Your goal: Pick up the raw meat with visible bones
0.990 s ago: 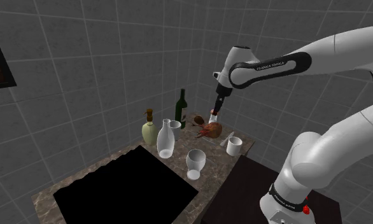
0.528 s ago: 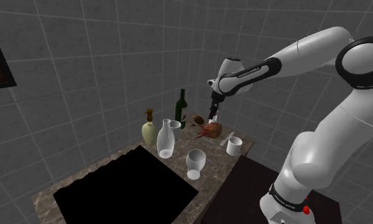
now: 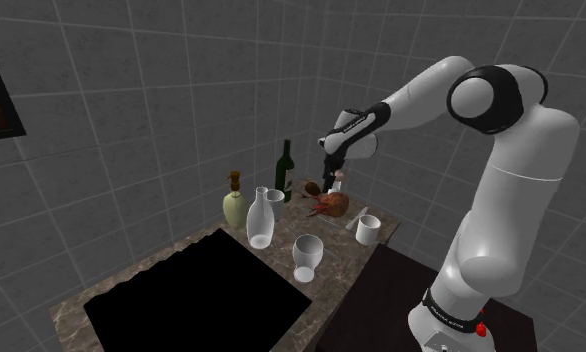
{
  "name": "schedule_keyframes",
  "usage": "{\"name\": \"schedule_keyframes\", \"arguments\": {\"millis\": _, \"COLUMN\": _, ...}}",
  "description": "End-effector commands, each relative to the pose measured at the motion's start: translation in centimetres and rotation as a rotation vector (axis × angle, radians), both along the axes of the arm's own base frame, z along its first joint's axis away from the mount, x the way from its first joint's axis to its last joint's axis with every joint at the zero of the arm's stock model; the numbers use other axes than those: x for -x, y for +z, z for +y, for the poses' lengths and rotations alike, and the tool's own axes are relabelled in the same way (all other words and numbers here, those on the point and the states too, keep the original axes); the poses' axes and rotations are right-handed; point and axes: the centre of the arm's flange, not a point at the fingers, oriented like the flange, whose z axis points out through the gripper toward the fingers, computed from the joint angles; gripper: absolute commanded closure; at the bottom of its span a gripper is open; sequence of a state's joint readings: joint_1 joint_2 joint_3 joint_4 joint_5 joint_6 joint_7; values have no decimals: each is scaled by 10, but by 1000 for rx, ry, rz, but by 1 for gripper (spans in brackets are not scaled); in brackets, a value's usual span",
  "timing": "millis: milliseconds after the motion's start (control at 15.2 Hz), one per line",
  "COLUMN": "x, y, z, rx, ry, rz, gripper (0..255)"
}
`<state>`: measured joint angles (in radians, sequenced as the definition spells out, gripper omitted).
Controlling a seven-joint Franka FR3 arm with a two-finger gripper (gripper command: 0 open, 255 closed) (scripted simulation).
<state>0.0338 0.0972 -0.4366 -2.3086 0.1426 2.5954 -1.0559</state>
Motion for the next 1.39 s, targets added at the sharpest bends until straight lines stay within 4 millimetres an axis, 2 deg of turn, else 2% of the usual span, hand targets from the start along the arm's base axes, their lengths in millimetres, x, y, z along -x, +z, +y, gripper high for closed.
{"name": "schedule_keyframes", "arguments": {"millis": 0, "x": -17, "y": -17, "z": -13, "rx": 8, "ry": 31, "rz": -1, "gripper": 0}}
{"name": "schedule_keyframes", "arguments": {"millis": 528, "x": -75, "y": -86, "z": -61, "rx": 35, "ry": 136, "rz": -1, "gripper": 0}}
{"name": "schedule_keyframes", "arguments": {"millis": 990, "x": -75, "y": -123, "z": -61, "rx": 35, "ry": 136, "rz": -1, "gripper": 0}}
{"name": "schedule_keyframes", "arguments": {"millis": 1122, "x": -75, "y": -126, "z": -61, "rx": 35, "ry": 136, "rz": -1, "gripper": 0}}
{"name": "schedule_keyframes", "arguments": {"millis": 1188, "x": -75, "y": -126, "z": -61, "rx": 35, "ry": 136, "rz": -1, "gripper": 255}}
{"name": "schedule_keyframes", "arguments": {"millis": 1320, "x": -75, "y": -126, "z": -60, "rx": 35, "ry": 136, "rz": -1, "gripper": 255}}
